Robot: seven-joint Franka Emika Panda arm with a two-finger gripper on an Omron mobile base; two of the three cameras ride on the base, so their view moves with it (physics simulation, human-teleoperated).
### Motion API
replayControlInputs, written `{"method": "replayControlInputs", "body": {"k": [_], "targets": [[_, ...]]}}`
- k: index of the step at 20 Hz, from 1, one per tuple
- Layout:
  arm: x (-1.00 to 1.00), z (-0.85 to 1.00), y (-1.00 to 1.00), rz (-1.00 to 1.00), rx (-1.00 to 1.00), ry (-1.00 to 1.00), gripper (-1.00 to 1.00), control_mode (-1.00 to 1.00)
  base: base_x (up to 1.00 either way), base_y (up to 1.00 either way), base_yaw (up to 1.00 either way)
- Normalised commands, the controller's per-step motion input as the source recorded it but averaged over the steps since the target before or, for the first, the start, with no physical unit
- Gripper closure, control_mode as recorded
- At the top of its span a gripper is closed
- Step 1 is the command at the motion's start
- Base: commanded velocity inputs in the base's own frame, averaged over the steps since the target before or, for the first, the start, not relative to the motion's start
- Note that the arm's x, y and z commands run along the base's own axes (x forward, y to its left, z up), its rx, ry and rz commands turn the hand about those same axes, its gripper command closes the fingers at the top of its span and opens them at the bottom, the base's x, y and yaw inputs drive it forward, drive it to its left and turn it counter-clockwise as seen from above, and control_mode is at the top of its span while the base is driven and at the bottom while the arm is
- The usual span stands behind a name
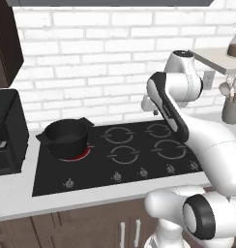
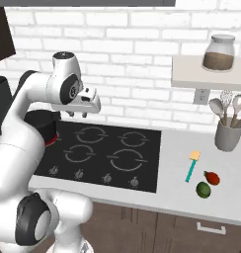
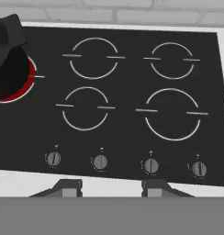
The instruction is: Put the tomato and avocado in the pot. Retrieve the spatula and lightly stir the vegetables in the pot.
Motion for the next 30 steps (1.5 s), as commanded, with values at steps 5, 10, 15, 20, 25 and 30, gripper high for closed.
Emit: {"method": "replayControlInputs", "body": {"k": [5,10,15,20,25,30], "targets": [[-0.22,0.00,-0.12,0.00,0.00,-0.05,-1.00,-1.00,0.00,0.00,0.00],[-0.31,-0.13,-0.87,-0.01,0.00,-0.09,-1.00,-1.00,0.00,0.00,0.00],[-0.29,-0.25,-1.00,-0.03,0.00,-0.01,-1.00,-1.00,0.00,0.00,0.00],[-0.14,-0.35,-1.00,-0.05,0.00,0.00,-1.00,-1.00,0.00,0.00,0.00],[-0.01,-0.33,-1.00,-0.08,0.00,0.00,-1.00,-1.00,0.00,0.00,0.00],[0.00,-0.34,-1.00,-0.09,0.00,0.00,-1.00,-1.00,0.00,0.00,0.00]]}}
